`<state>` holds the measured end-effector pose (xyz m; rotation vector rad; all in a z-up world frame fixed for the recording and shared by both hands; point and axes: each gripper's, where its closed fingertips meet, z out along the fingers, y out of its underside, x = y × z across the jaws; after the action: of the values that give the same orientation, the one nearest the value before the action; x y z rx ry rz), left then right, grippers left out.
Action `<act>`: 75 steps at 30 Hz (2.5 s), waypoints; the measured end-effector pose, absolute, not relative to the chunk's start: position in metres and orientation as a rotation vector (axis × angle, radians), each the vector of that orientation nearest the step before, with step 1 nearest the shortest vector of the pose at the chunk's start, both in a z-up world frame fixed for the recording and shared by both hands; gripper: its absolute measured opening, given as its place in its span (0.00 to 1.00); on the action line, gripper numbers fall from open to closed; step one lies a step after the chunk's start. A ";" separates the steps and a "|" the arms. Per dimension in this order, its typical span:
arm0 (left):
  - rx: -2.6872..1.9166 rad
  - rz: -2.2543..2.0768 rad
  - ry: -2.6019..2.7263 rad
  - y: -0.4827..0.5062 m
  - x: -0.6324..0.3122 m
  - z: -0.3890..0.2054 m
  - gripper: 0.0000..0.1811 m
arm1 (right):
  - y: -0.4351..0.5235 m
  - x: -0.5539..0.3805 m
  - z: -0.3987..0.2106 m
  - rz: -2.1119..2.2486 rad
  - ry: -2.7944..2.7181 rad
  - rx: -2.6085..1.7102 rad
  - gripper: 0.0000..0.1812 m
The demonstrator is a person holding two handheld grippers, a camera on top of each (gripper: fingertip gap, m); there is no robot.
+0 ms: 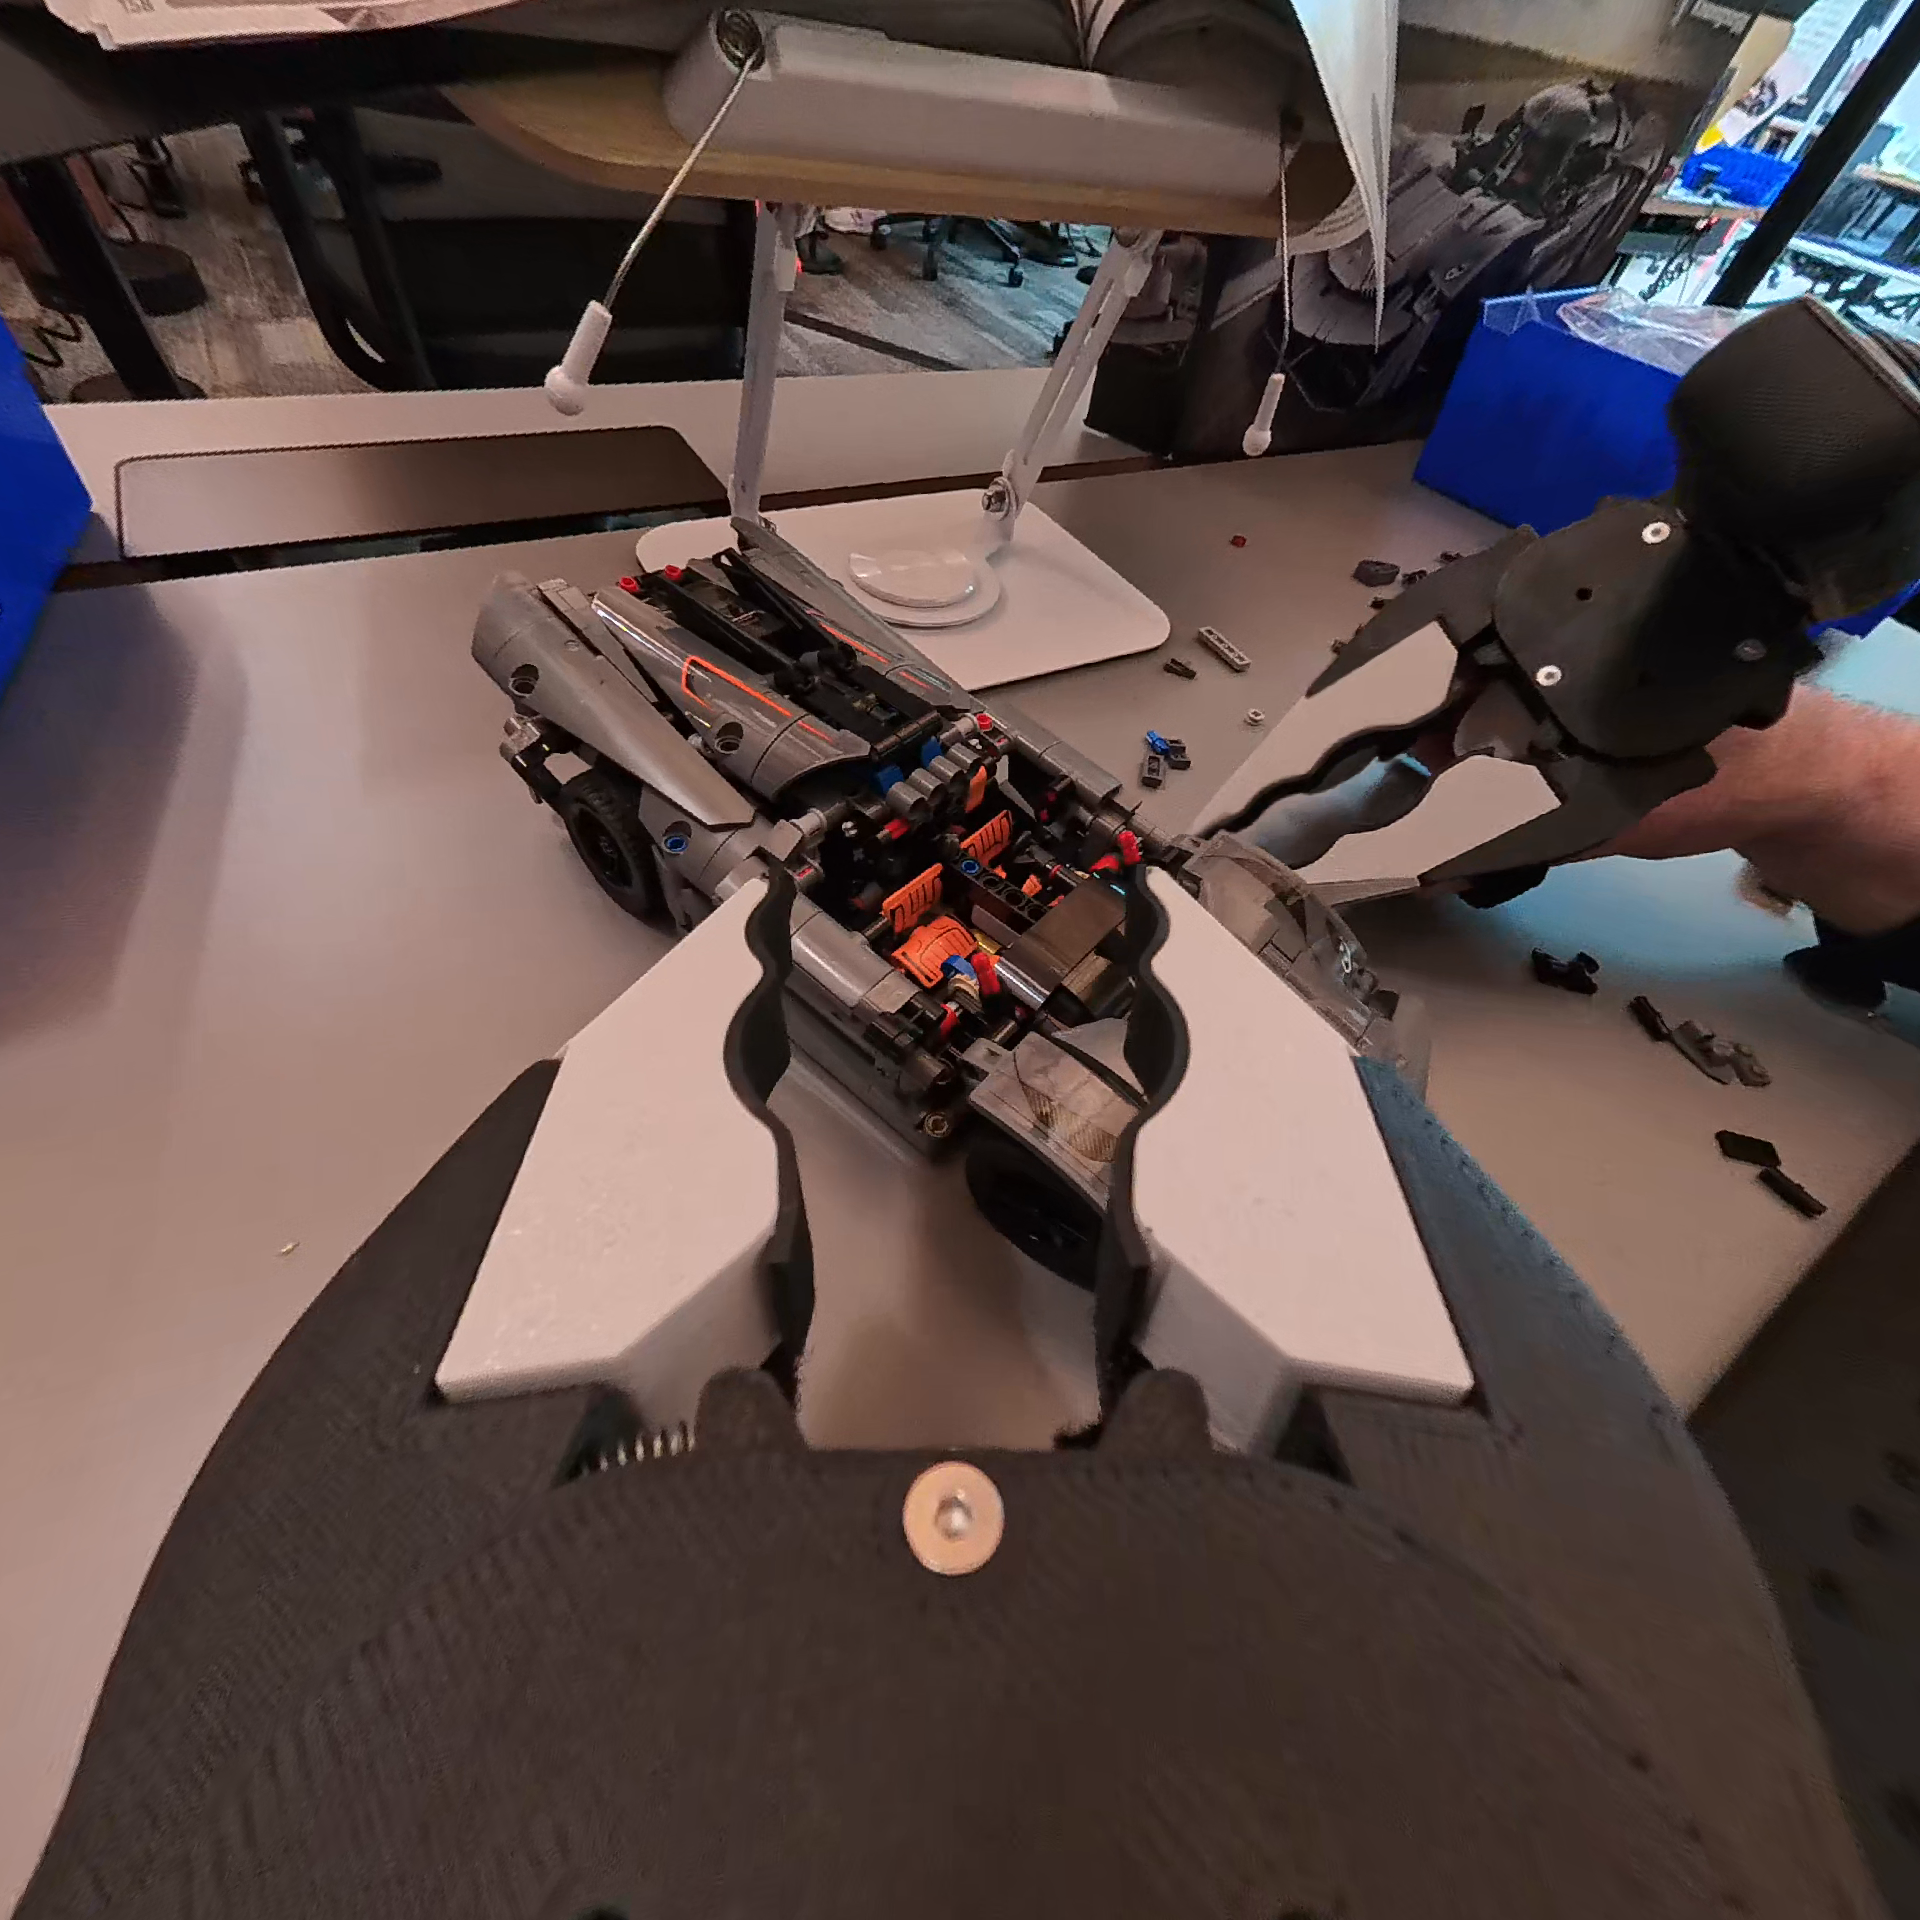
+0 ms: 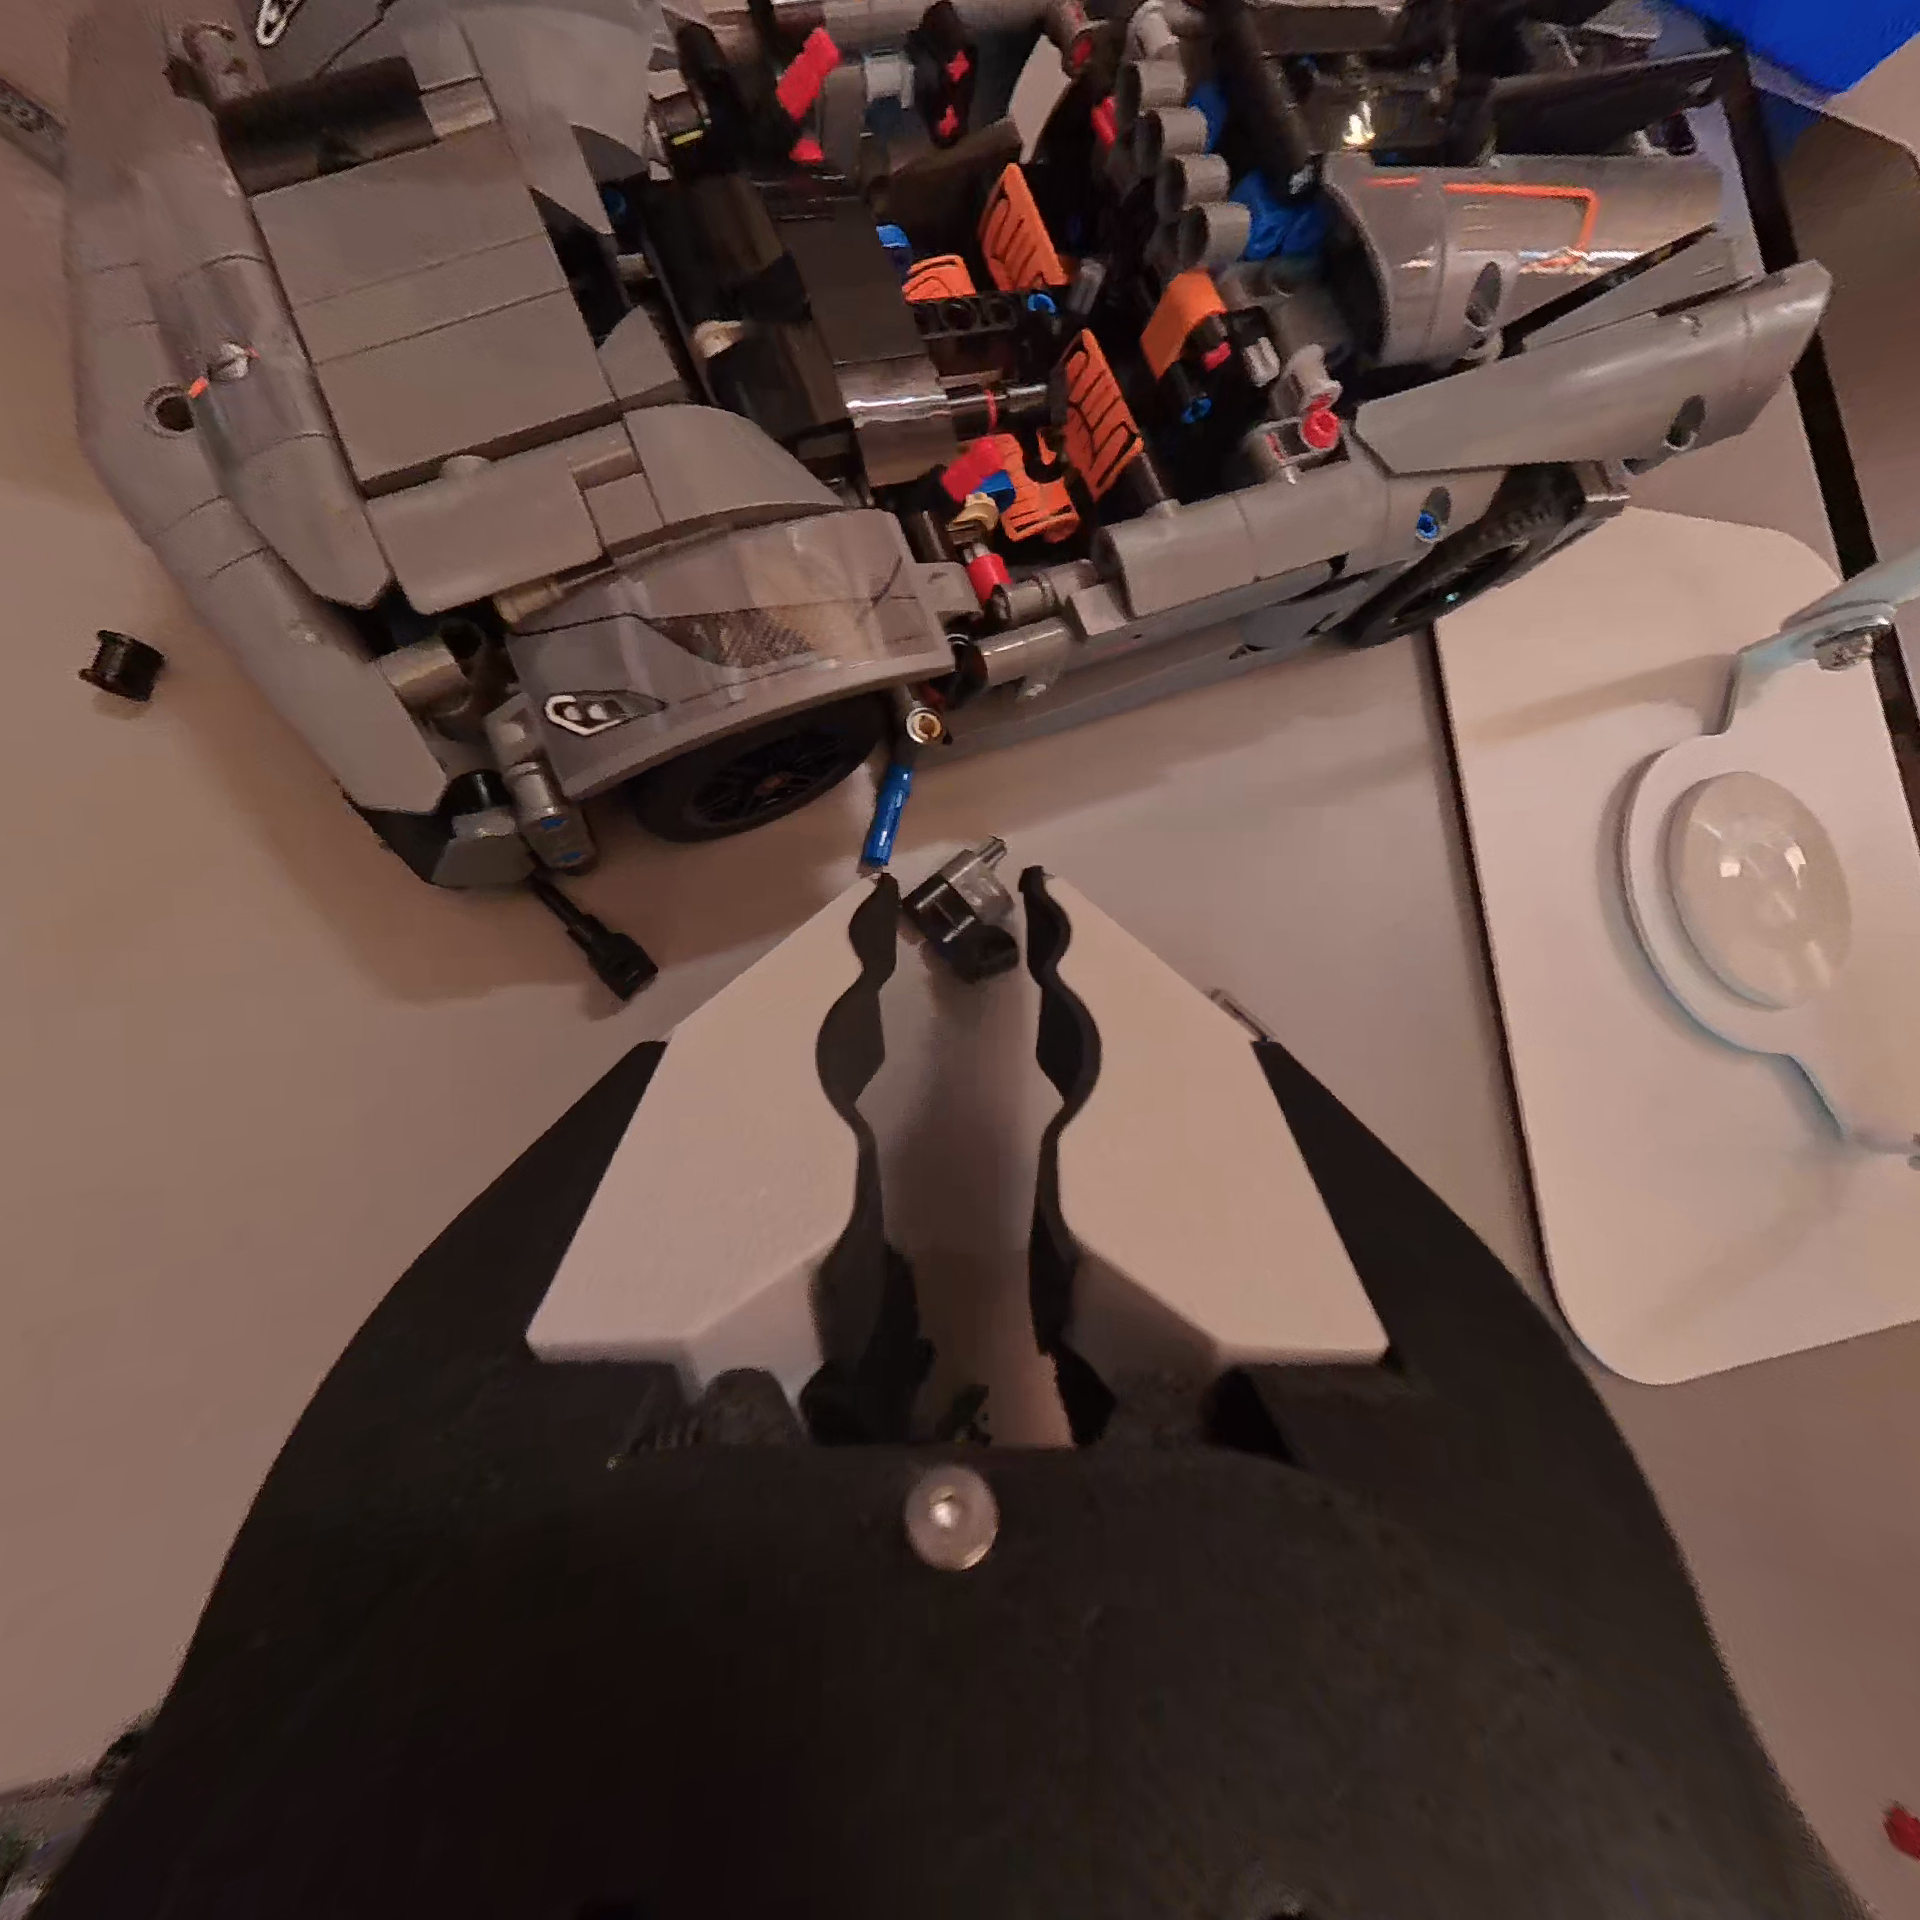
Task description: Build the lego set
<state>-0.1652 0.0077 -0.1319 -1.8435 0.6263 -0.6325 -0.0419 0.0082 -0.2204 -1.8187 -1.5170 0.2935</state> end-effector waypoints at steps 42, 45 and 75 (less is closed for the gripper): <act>-1.705 -0.410 0.850 -0.006 -0.143 -0.122 0.29 | 0.003 -0.019 -0.209 0.370 -1.453 -1.971 0.01; -1.721 -0.407 0.768 0.001 -0.157 -0.119 0.26 | -0.001 -0.001 -0.198 0.382 -1.441 -1.970 0.01; -1.852 -0.459 0.655 0.010 -0.172 -0.137 0.20 | -0.002 0.000 -0.219 0.448 -1.445 -2.036 0.16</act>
<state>-0.1724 0.0100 -0.1371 -1.8524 0.6545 -0.4591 0.0004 -0.0017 -0.2188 -2.0357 -1.4446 0.4481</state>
